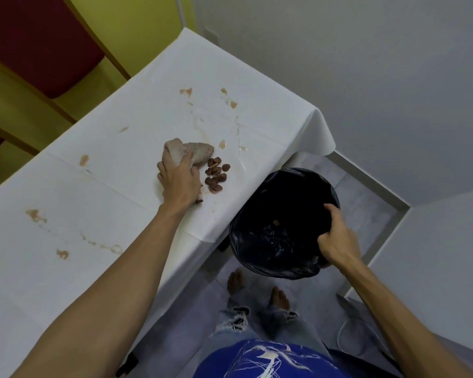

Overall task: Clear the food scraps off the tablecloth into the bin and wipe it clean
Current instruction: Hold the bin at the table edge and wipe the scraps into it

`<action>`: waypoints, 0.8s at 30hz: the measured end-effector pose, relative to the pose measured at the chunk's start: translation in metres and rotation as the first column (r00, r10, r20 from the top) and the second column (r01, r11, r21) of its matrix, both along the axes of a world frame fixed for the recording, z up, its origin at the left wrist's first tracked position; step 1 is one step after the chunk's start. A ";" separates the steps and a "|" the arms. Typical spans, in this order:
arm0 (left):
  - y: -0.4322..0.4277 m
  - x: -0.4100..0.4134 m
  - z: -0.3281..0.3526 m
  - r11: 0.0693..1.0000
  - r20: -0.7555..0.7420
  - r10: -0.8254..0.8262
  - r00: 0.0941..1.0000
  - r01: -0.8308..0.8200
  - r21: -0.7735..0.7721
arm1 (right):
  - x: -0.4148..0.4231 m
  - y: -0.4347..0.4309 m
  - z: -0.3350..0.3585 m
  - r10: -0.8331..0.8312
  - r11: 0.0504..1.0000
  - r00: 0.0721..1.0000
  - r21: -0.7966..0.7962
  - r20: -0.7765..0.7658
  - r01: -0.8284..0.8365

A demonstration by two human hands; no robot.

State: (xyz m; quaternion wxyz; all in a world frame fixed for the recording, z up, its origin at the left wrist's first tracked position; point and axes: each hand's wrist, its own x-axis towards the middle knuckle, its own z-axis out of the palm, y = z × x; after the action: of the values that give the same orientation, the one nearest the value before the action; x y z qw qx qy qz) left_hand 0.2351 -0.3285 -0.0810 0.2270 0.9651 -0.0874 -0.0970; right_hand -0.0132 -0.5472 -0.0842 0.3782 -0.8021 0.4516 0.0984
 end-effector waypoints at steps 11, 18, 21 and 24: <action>-0.032 -0.035 -0.011 0.993 0.050 -0.110 0.993 0.113 -0.044 | 0.001 -0.004 0.007 0.025 1.000 0.999 -0.003 0.041 -0.025; -0.049 -0.065 -0.010 0.990 0.067 -0.127 0.990 0.131 -0.052 | 0.001 -0.006 0.008 0.038 0.999 0.998 -0.003 0.040 -0.038; -0.064 -0.103 -0.009 0.977 0.046 -0.177 0.983 0.181 -0.116 | 0.000 -0.006 0.008 0.031 0.999 0.998 0.010 0.046 -0.032; -0.074 -0.135 -0.006 0.943 -0.001 -0.219 0.976 0.211 -0.258 | -0.003 -0.006 0.008 0.026 1.000 0.999 0.004 0.040 -0.026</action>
State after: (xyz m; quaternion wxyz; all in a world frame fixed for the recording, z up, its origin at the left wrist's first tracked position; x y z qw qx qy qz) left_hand 0.1004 -0.4027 -0.0873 0.3392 0.9108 -0.2006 -0.1233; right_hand -0.0159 -0.5530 -0.0765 0.3877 -0.8089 0.4331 0.0883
